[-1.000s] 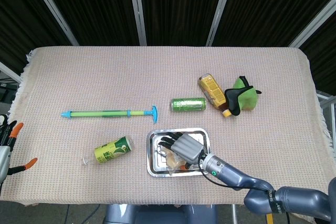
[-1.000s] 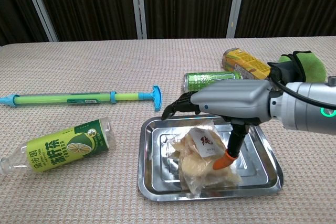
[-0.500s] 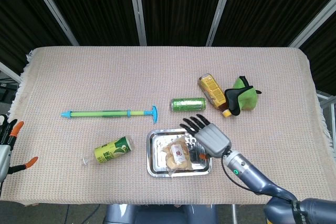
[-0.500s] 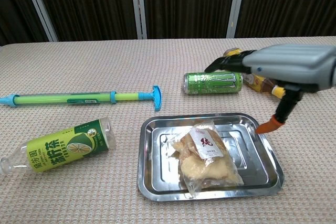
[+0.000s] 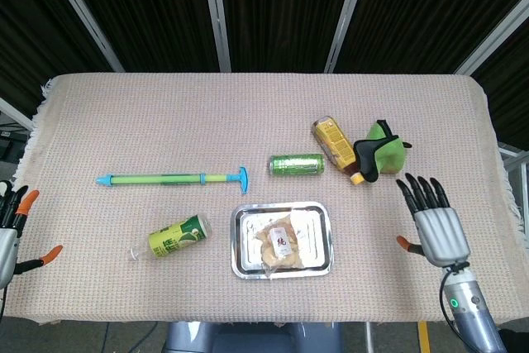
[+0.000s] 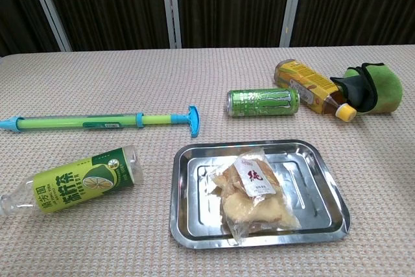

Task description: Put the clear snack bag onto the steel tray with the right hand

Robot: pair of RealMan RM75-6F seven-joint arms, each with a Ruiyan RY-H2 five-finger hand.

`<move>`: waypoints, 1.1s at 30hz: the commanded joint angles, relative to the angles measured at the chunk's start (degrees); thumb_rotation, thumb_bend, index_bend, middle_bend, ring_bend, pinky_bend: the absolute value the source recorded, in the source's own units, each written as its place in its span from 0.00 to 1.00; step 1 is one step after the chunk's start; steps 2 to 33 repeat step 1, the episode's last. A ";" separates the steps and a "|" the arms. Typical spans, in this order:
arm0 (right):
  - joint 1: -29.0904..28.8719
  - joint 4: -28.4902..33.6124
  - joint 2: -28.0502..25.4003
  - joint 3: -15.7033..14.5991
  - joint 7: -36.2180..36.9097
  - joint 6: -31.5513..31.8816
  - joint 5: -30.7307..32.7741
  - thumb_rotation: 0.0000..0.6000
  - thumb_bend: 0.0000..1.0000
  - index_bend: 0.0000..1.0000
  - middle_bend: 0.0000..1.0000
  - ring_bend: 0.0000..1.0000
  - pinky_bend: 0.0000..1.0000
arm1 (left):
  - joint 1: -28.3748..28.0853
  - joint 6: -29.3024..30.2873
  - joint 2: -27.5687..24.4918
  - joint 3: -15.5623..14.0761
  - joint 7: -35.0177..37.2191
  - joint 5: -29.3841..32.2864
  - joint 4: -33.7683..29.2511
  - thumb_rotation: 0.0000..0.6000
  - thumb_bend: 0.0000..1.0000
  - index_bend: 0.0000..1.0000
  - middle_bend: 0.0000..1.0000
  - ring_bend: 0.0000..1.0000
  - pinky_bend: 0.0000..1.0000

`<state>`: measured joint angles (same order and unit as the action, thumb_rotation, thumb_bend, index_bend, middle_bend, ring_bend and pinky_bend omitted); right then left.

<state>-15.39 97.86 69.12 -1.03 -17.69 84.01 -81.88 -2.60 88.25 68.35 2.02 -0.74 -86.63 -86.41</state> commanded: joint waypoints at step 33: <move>3.50 -2.61 1.68 -2.00 2.02 3.03 -1.40 1.00 0.09 0.01 0.00 0.00 0.02 | 0.08 0.09 0.11 -0.10 0.18 -0.13 0.05 0.81 0.07 0.08 0.00 0.00 0.00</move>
